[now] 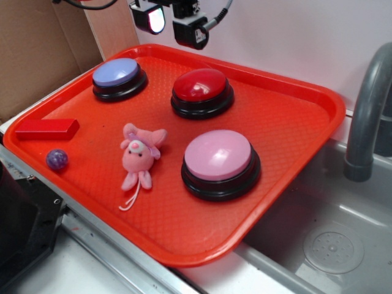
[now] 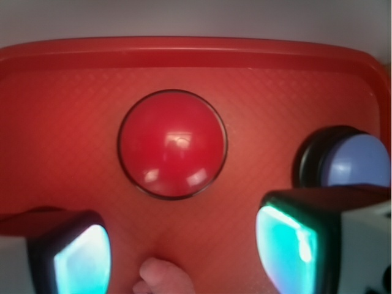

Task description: Push the red button.

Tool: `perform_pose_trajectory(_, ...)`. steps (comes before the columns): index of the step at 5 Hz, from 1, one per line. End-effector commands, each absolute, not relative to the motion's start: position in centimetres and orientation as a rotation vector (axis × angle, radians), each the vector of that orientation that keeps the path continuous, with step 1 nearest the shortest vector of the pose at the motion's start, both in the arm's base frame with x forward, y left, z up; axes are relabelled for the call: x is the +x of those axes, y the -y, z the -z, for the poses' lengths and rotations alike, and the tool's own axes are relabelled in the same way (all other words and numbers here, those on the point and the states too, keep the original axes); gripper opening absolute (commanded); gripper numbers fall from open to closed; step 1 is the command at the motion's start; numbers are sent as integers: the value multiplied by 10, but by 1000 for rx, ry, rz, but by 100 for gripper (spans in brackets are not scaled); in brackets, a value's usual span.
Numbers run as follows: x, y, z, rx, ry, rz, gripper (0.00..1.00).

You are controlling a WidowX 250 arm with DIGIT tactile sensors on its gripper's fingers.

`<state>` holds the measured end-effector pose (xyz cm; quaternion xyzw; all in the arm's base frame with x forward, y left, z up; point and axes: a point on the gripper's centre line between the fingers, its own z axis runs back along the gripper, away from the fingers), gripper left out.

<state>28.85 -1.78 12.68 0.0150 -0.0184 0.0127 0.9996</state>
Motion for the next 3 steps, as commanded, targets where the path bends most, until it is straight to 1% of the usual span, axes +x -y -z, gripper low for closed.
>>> perform_pose_trajectory(1, 288, 9, -159, 0, 124, -14, 100)
perform_pose_trajectory(3, 269, -1, -165, -20, 134, -34, 100)
